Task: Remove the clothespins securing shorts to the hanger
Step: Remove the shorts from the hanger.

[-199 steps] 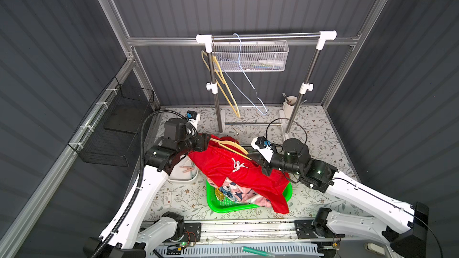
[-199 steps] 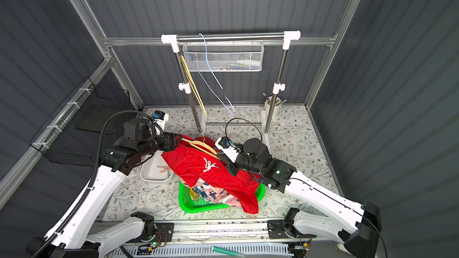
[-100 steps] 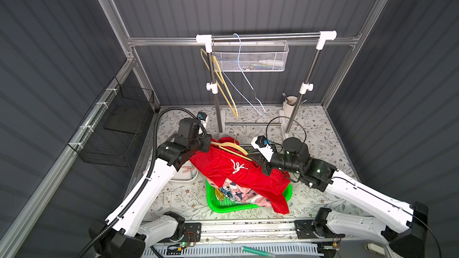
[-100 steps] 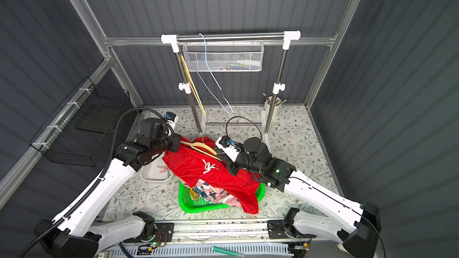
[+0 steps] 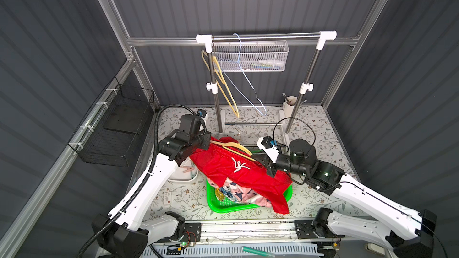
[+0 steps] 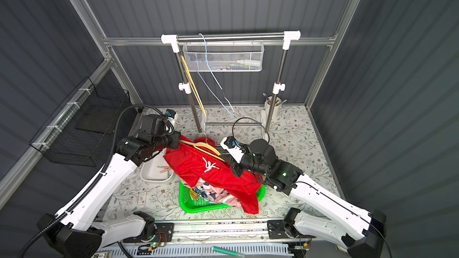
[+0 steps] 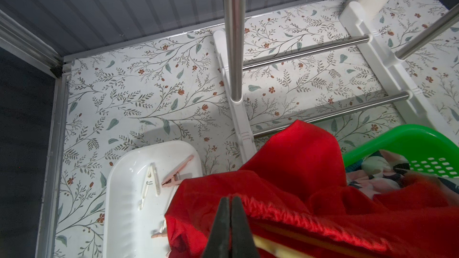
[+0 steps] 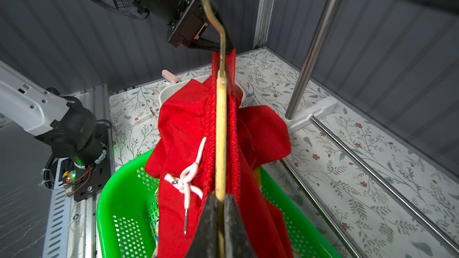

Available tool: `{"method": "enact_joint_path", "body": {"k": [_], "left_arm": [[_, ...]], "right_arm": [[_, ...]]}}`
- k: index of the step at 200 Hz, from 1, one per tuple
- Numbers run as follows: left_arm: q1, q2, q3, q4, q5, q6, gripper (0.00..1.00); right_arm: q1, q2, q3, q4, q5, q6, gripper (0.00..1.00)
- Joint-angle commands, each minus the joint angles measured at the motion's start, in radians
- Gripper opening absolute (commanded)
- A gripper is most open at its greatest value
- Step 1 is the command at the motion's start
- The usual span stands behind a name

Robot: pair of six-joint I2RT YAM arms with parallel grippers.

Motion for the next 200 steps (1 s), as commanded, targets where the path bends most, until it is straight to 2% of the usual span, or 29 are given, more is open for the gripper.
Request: {"method": "enact_joint_path", "body": {"k": [1, 18, 86, 148, 200], "left_arm": [[0.102, 0.005, 0.025, -0.042, 0.028, -0.026, 0.00], [0.147, 0.001, 0.024, -0.028, 0.070, -0.031, 0.00], [0.199, 0.012, 0.001, 0.028, 0.218, -0.101, 0.00], [0.198, -0.162, -0.138, 0.147, 0.363, -0.148, 0.00], [0.198, -0.297, -0.230, 0.198, 0.416, -0.184, 0.00]], "right_arm": [[-0.013, -0.064, -0.019, -0.011, -0.009, 0.015, 0.00], [-0.017, -0.095, -0.039, -0.028, -0.009, 0.020, 0.00], [-0.046, -0.185, -0.092, -0.009, -0.029, 0.054, 0.00], [-0.046, -0.157, -0.057, 0.111, 0.018, 0.094, 0.00], [-0.039, -0.076, 0.028, 0.202, 0.040, 0.152, 0.00]]}}
